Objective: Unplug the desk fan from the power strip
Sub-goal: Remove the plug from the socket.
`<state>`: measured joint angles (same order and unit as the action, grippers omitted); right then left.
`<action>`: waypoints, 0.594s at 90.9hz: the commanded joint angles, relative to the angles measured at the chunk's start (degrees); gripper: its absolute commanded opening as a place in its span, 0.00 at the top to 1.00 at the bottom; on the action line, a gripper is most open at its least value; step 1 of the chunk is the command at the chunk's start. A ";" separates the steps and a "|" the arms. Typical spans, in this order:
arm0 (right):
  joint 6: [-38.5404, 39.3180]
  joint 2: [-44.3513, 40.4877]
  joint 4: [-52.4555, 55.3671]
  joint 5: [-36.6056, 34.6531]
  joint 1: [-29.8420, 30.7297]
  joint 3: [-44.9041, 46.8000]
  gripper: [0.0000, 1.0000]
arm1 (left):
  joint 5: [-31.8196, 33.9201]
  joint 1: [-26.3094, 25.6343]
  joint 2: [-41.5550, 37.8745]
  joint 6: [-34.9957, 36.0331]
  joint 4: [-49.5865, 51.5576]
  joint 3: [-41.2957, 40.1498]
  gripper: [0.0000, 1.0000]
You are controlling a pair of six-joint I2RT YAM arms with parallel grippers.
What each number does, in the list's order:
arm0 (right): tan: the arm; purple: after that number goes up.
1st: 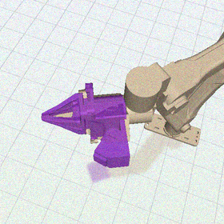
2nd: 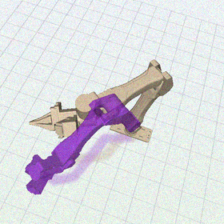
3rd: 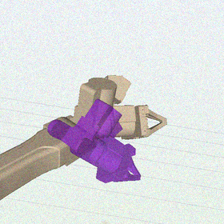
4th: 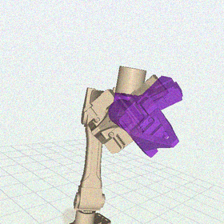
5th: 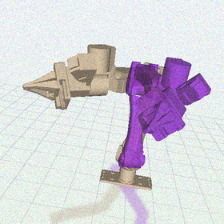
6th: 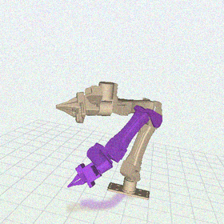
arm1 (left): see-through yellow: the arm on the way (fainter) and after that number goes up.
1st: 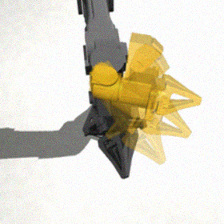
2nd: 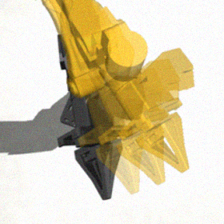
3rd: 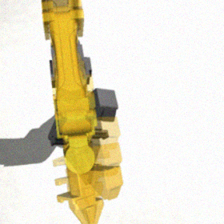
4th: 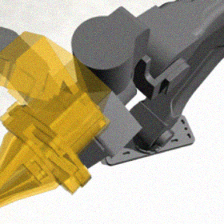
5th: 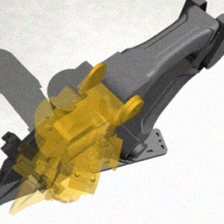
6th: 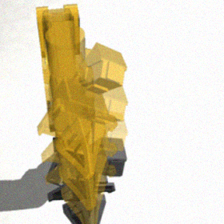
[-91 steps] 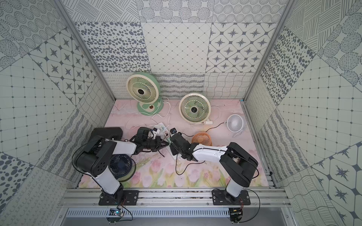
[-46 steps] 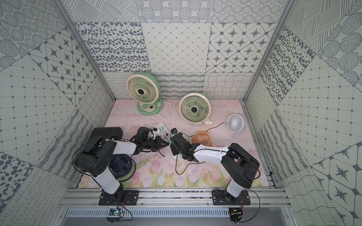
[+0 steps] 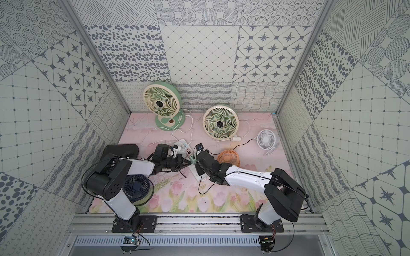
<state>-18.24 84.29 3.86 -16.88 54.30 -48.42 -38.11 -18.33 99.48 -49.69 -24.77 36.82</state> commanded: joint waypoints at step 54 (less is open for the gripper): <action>-3.41 -21.56 8.07 16.27 -2.96 14.99 0.81 | 5.15 -0.13 -1.43 2.76 7.84 0.80 1.00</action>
<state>-19.46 63.72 12.43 -5.08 51.68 -35.42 -36.47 -18.33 97.97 -49.25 -21.98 37.10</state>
